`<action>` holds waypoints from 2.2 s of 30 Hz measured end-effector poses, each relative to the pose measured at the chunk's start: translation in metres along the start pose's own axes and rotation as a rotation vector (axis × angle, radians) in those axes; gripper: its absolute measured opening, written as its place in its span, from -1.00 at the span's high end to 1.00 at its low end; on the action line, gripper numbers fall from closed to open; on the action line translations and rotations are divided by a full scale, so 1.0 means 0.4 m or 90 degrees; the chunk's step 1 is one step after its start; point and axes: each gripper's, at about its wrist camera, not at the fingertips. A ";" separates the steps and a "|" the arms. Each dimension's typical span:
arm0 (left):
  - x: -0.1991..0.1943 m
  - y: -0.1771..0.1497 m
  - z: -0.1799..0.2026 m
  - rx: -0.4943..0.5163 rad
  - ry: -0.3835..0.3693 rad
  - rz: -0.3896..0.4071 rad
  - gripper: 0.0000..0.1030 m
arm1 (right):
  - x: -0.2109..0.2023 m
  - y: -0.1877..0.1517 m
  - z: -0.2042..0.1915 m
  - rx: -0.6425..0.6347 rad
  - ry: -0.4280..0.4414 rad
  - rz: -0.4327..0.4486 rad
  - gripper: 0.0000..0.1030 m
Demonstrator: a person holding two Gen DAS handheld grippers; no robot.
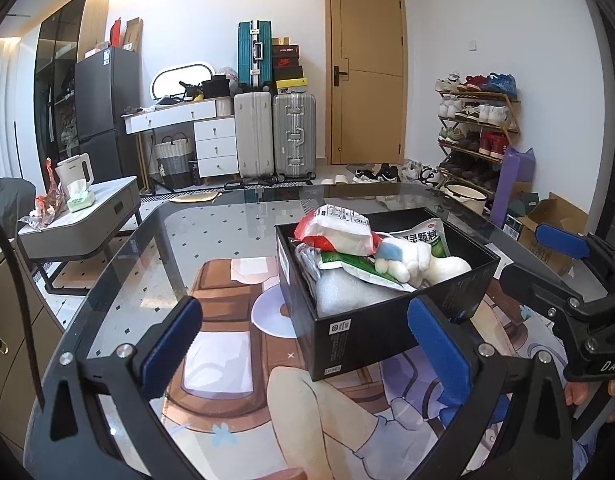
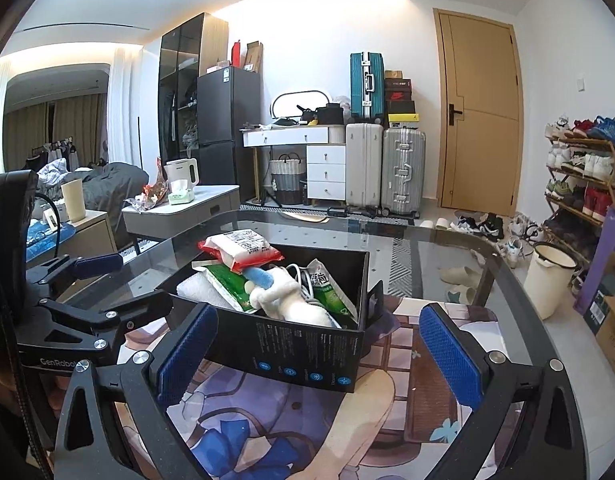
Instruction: Organize soft objects
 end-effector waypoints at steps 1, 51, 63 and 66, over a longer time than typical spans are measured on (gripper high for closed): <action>-0.001 -0.001 -0.002 0.000 -0.003 -0.002 -1.00 | -0.002 0.000 0.000 -0.001 0.000 0.002 -0.99; 0.011 0.006 -0.001 -0.011 -0.002 -0.017 -1.00 | -0.004 -0.003 0.001 -0.001 -0.001 0.008 -0.99; 0.011 0.004 -0.002 -0.011 -0.002 -0.017 -1.00 | -0.004 -0.003 0.001 -0.001 -0.001 0.008 -0.99; 0.008 0.008 0.003 -0.011 0.002 -0.011 -1.00 | -0.004 -0.003 0.001 -0.001 -0.001 0.008 -0.99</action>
Point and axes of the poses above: each gripper's, at about its wrist camera, not at the fingertips, and x roughly the way its jaws point, z to its right, y to its top, and after that the axes turned 9 degrees about -z, right-handed
